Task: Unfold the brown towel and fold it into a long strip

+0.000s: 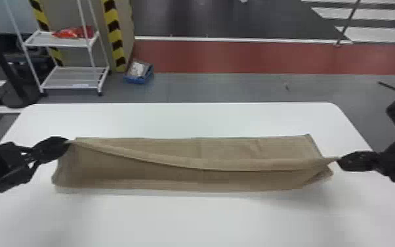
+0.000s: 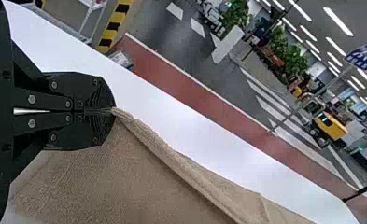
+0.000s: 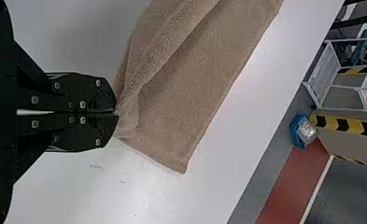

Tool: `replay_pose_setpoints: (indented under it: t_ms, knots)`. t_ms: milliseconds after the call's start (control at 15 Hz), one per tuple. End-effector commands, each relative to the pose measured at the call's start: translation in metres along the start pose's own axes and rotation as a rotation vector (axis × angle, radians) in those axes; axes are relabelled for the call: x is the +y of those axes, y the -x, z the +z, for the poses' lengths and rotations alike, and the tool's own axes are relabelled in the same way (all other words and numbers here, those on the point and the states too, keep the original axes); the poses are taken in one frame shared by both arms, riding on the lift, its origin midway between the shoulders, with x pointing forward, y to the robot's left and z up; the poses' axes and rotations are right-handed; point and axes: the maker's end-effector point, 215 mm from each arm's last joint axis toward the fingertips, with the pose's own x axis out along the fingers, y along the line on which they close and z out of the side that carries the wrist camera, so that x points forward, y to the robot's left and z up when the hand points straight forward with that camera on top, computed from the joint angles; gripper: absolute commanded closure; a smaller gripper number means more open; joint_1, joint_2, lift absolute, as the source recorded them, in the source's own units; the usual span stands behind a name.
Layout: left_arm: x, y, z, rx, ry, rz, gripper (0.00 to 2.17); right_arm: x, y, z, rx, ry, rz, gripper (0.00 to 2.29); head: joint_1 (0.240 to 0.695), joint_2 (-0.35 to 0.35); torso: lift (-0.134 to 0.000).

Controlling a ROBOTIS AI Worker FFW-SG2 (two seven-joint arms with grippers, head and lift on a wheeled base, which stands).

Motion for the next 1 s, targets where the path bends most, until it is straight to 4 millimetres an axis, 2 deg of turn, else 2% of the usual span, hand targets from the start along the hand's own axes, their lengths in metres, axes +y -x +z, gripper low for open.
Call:
replay_pose_setpoints:
  t_ms: [0, 200, 333, 667, 733, 800, 933]
  knots:
    - [0.003, -0.01, -0.005, 0.034, 0.032, -0.004, 1.62, -0.01, -0.007, 0.016, -0.013, -0.036, 0.01, 2.02, 0.695, -0.043, -0.126]
    - [0.01, -0.019, -0.009, 0.057, 0.06, 0.007, 1.62, -0.018, -0.016, 0.034, -0.019, -0.046, 0.021, 2.01, 0.695, -0.039, -0.126]
    - [0.011, -0.027, -0.014, 0.083, 0.08, 0.001, 1.62, -0.021, -0.024, 0.039, -0.003, -0.052, 0.026, 2.01, 0.695, -0.032, -0.126]
    - [0.006, -0.038, -0.019, 0.114, 0.095, -0.018, 1.62, -0.018, -0.043, 0.053, 0.034, -0.036, 0.036, 2.0, 0.695, -0.018, -0.126]
    - [0.006, -0.038, -0.019, 0.116, 0.096, -0.019, 1.62, -0.015, -0.046, 0.056, 0.031, -0.04, 0.041, 1.91, 0.695, -0.016, -0.126]
    - [0.005, -0.038, -0.02, 0.117, 0.098, -0.019, 1.62, -0.011, -0.051, 0.053, 0.046, -0.072, 0.047, 1.81, 0.695, -0.013, -0.126]
    - [0.005, -0.039, -0.021, 0.119, 0.1, -0.017, 1.6, -0.004, -0.061, 0.049, 0.08, -0.079, 0.042, 1.81, 0.695, -0.006, -0.126]
